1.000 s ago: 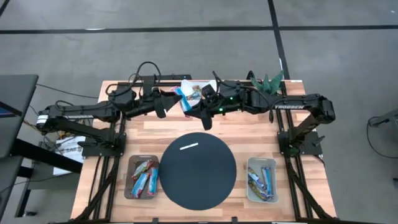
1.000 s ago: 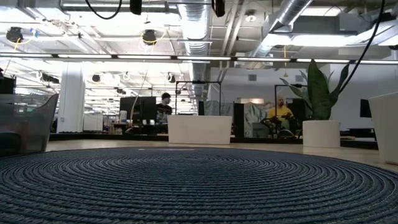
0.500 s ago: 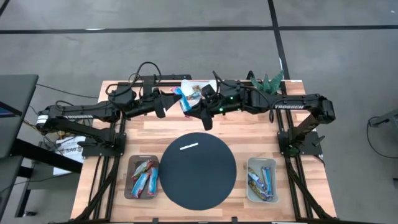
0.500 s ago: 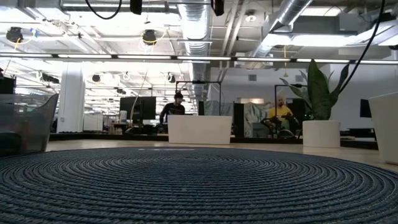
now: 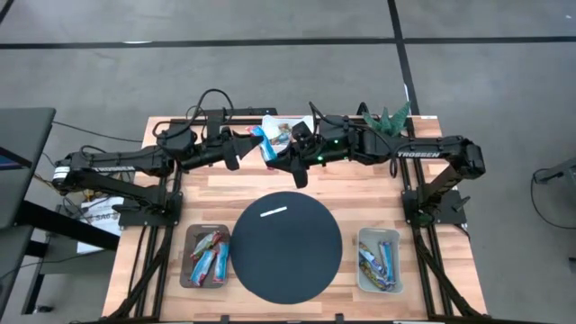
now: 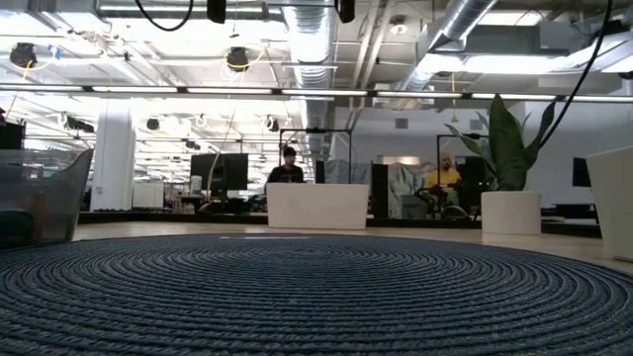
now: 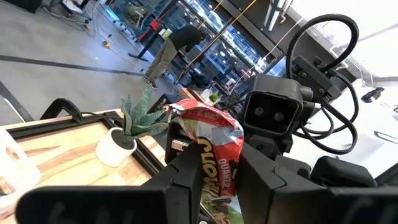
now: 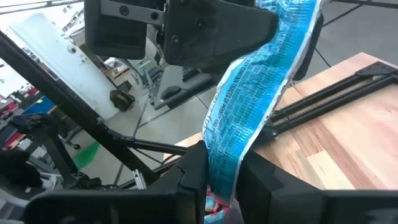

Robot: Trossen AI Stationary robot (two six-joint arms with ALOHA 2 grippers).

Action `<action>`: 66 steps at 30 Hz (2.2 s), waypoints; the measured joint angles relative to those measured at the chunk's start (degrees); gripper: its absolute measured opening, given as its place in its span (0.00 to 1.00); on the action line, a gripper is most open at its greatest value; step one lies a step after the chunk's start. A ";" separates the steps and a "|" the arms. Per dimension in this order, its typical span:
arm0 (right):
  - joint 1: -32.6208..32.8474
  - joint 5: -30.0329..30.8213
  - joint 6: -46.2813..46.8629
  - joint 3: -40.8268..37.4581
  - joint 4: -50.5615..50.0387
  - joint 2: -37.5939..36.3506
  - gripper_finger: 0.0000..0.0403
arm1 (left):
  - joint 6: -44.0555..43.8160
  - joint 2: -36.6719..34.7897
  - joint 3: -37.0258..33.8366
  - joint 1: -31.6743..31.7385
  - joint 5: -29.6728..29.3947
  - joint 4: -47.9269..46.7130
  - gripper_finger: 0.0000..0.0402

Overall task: Pick and place Granola Bars by type
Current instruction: Put the red granola bar into the black bin

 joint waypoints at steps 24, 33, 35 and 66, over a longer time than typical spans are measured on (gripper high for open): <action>-0.76 0.00 0.01 0.00 -2.08 0.00 0.68 | -0.03 0.00 0.00 -0.04 4.11 -0.67 0.10; -4.23 -3.16 -0.66 -0.11 -12.01 -2.94 0.73 | -1.49 -3.98 0.00 -0.21 9.86 -12.88 0.10; -4.92 -4.02 -1.89 -0.11 -15.32 -4.54 0.73 | -2.50 -6.06 0.00 -0.33 12.45 -17.86 0.10; -6.01 -2.16 -4.89 0.00 -30.47 -11.21 0.73 | -26.72 -11.54 0.02 -22.75 32.97 -62.26 0.20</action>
